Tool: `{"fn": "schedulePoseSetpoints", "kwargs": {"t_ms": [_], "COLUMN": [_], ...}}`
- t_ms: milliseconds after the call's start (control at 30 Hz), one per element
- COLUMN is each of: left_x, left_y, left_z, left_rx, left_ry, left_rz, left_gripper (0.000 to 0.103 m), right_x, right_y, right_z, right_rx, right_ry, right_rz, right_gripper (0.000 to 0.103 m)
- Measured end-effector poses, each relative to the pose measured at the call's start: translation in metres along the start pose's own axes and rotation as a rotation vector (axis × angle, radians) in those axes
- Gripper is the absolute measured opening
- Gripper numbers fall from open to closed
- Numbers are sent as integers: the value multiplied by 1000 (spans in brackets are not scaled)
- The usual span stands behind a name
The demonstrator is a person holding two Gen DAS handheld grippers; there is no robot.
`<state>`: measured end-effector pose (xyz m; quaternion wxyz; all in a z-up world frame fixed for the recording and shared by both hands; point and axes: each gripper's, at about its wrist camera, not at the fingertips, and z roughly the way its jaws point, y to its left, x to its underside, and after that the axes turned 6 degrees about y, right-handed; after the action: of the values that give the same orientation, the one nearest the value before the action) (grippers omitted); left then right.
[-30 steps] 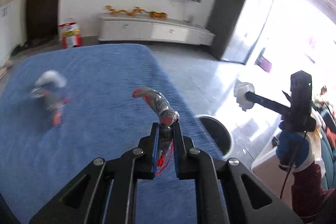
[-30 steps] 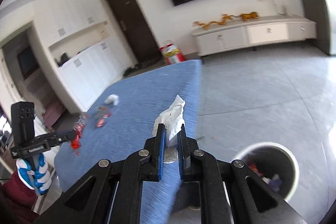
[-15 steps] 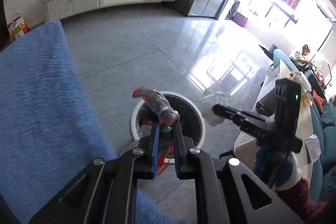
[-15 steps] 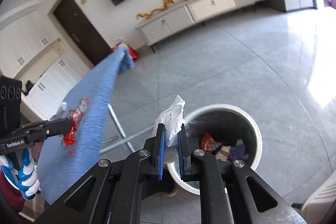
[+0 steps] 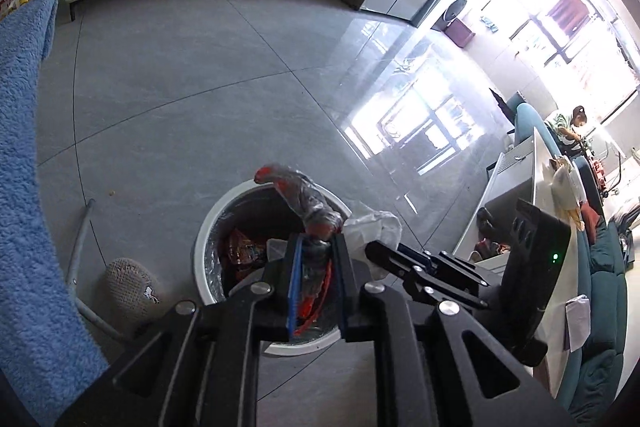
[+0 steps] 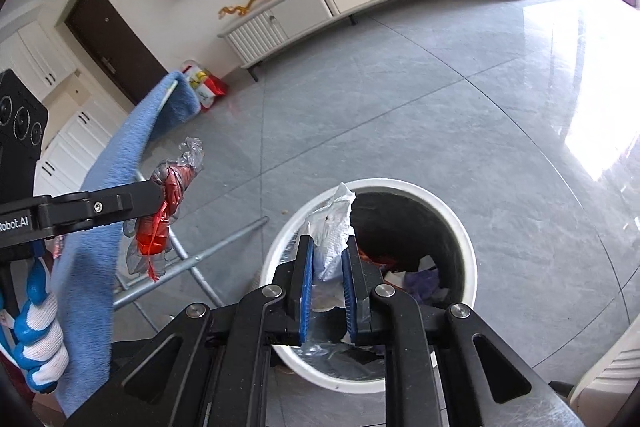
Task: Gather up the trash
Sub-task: 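Return both tools to the remaining bags on the ottoman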
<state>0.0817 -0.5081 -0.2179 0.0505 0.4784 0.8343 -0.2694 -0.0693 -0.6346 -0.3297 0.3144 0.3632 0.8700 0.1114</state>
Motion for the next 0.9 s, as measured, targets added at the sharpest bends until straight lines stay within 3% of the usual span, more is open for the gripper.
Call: {"fn": "schedulePoseSetpoints", "kwargs": {"t_ms": [100,167,200,233,400,533,700,900], "left_x": [0,0,1,1,7,21,43,82], "left_y": [5,5,4,4,4,2,10,36], "left_z": [2,0,-1,-4,-28,-60,-113,-187], "left_rx": [20,33,31,31,37,-6,-108,-212], "left_ry": [9,3,-5,-15,-51,-114,-219,-363], "left_rz": [-24,-29,-31,-33,-30,-13,-25,-92], "left_gripper": [19,32,42,46,46,46,46,54], "right_x": [1,3,5,6,10,9,2,-2], "right_y": [-3,-2,-2,-2,8,25,60,125], "right_z": [3,2,2,1,-17,-40,-67,-101], "right_rx": [13,29,36,43,65,70,57,-9], "right_ry": [7,9,10,11,-2,-38,-101,-174], "right_rz": [6,3,1,1,-17,-36,-93,-215], "right_gripper": [34,38,41,41,41,43,45,48]}}
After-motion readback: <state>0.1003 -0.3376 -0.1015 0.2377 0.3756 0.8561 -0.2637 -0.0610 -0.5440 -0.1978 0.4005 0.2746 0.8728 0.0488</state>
